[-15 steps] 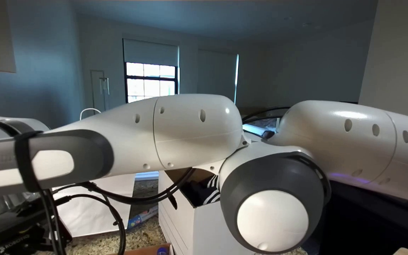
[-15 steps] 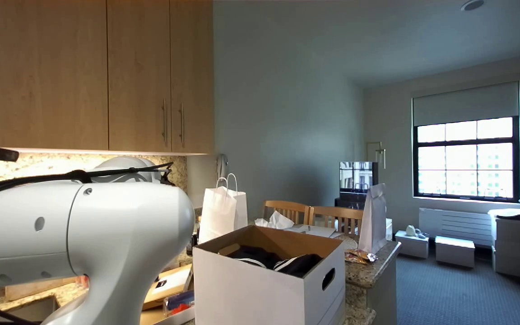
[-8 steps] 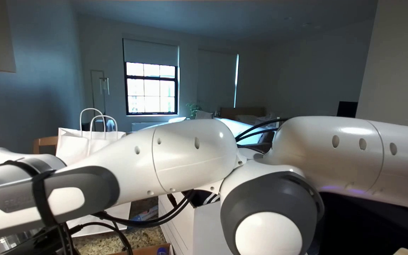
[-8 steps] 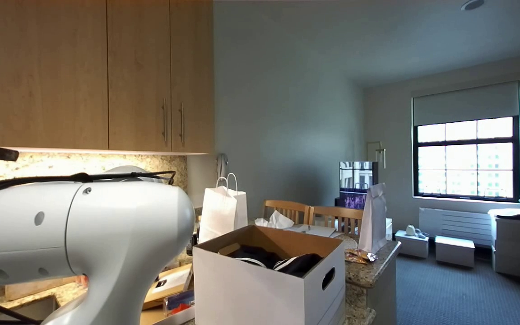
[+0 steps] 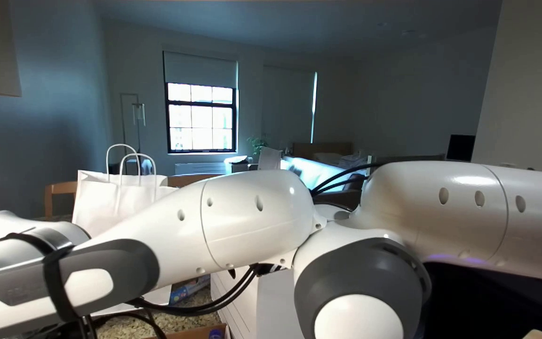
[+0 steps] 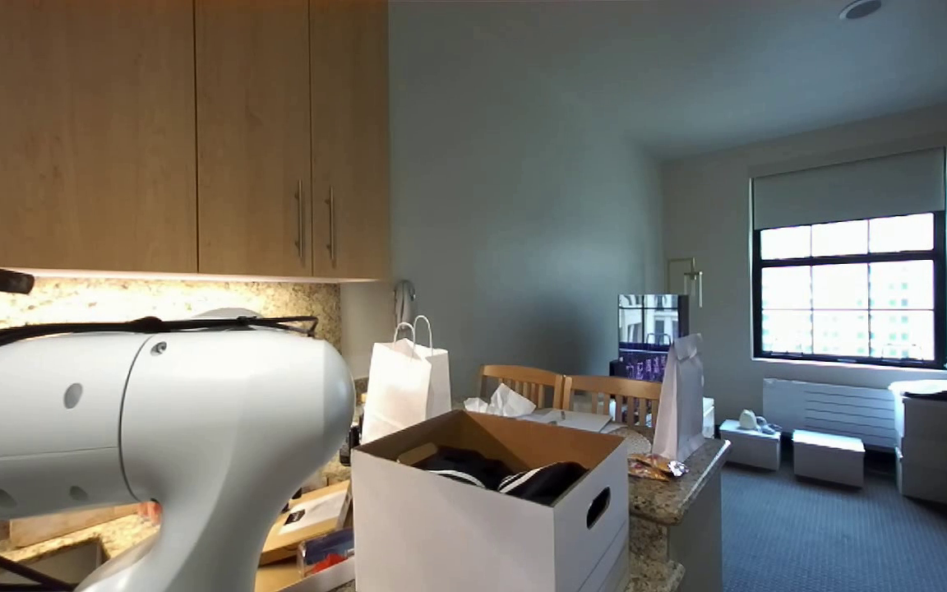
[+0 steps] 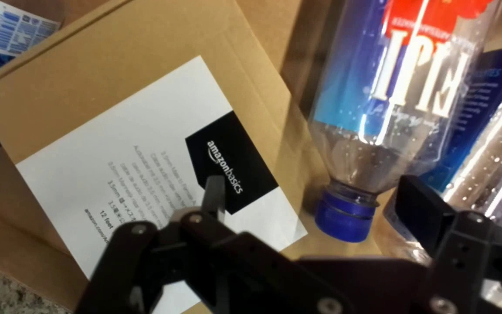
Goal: Put the water bottles into the box
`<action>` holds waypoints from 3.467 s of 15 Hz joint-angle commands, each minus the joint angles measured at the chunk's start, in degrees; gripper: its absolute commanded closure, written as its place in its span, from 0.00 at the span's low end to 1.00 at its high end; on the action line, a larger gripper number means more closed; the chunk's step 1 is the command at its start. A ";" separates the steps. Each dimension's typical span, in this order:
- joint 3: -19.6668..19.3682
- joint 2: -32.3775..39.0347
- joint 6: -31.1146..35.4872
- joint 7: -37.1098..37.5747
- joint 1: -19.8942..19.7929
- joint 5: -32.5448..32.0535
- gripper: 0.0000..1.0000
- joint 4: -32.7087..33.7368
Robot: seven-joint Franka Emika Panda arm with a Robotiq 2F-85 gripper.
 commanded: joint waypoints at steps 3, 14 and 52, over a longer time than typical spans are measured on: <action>-0.35 0.12 2.00 -1.02 0.26 -0.33 0.07 -2.86; -0.63 0.42 0.67 -5.53 -0.27 -0.80 0.67 -4.95; 2.41 -8.77 -22.39 -0.34 -6.61 5.26 0.91 -0.13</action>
